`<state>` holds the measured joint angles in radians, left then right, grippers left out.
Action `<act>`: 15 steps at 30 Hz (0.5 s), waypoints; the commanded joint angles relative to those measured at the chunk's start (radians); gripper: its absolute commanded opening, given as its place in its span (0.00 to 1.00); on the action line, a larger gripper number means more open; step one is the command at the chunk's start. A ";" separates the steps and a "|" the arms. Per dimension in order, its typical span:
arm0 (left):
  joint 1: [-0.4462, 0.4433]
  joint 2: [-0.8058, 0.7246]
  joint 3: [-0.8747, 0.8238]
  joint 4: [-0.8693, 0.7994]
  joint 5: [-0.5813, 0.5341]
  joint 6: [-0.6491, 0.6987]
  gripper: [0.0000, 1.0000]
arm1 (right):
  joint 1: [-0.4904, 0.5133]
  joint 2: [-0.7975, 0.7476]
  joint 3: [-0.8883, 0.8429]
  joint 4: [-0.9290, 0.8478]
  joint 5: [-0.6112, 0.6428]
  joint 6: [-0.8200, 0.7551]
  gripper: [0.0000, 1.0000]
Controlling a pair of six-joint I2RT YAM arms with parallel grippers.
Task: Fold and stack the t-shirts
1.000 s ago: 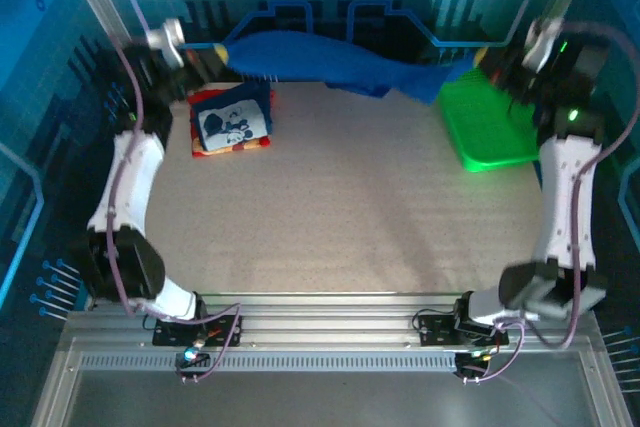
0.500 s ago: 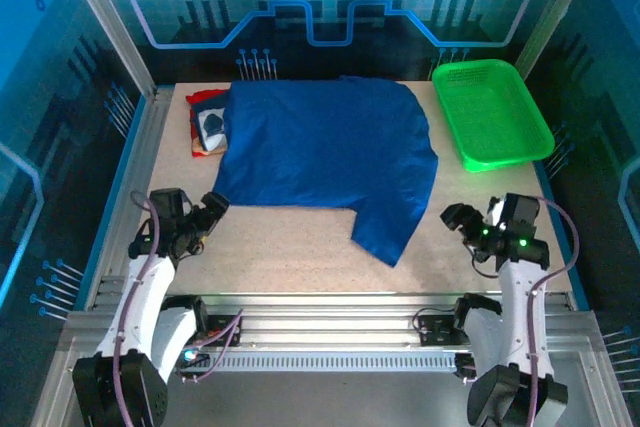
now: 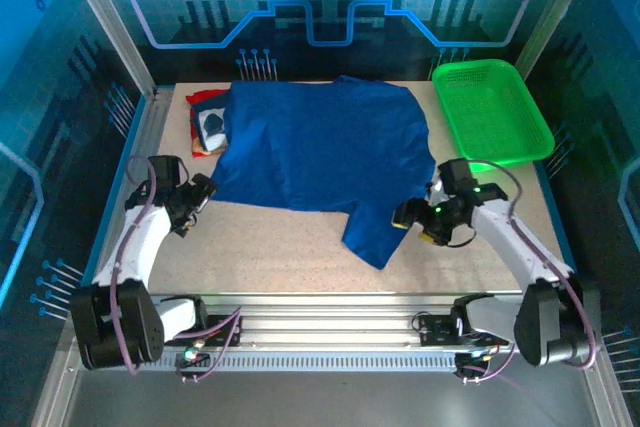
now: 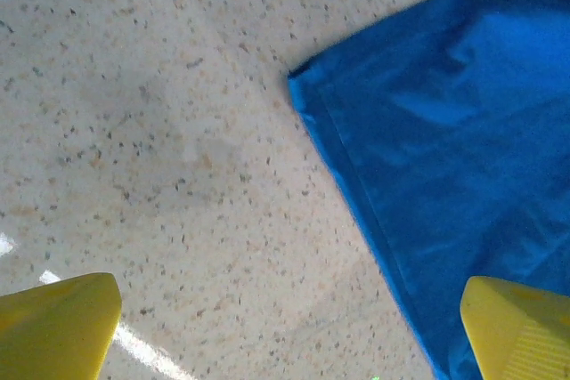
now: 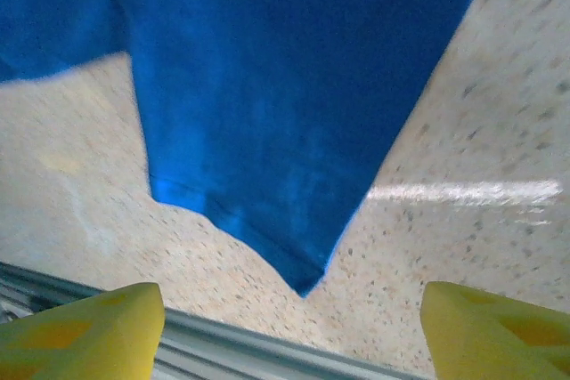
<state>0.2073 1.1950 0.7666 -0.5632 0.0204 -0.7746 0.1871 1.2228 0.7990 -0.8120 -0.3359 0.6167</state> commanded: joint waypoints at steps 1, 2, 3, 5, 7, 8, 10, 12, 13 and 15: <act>0.045 0.063 0.029 0.026 0.053 0.024 0.99 | 0.042 0.075 -0.015 0.017 0.060 0.043 0.74; 0.051 0.079 0.028 0.048 0.068 0.027 0.99 | 0.051 0.095 -0.014 0.031 0.070 0.042 0.73; 0.054 0.098 0.032 0.064 0.078 0.032 0.99 | 0.057 0.124 -0.006 0.034 0.073 0.035 0.72; 0.061 0.145 0.043 0.093 0.099 0.044 0.97 | 0.076 0.177 0.017 0.027 0.064 0.019 0.71; 0.063 0.197 0.048 0.165 0.141 0.056 0.94 | 0.110 0.211 0.030 0.032 0.050 0.011 0.71; 0.063 0.220 0.048 0.203 0.171 0.058 0.92 | 0.126 0.223 0.033 0.037 0.036 0.009 0.71; 0.063 0.279 0.066 0.257 0.213 0.071 0.88 | 0.159 0.252 0.050 0.025 0.029 0.004 0.71; 0.063 0.328 0.089 0.259 0.205 0.085 0.84 | 0.183 0.275 0.058 0.011 0.037 0.003 0.71; 0.063 0.350 0.099 0.261 0.200 0.089 0.82 | 0.192 0.280 0.060 0.010 0.035 0.003 0.70; 0.063 0.382 0.114 0.276 0.195 0.093 0.79 | 0.208 0.285 0.062 0.003 0.033 0.004 0.70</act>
<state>0.2604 1.5478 0.8413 -0.3389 0.1818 -0.7139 0.3717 1.4952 0.8379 -0.7776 -0.2920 0.6304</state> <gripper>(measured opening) 0.794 0.704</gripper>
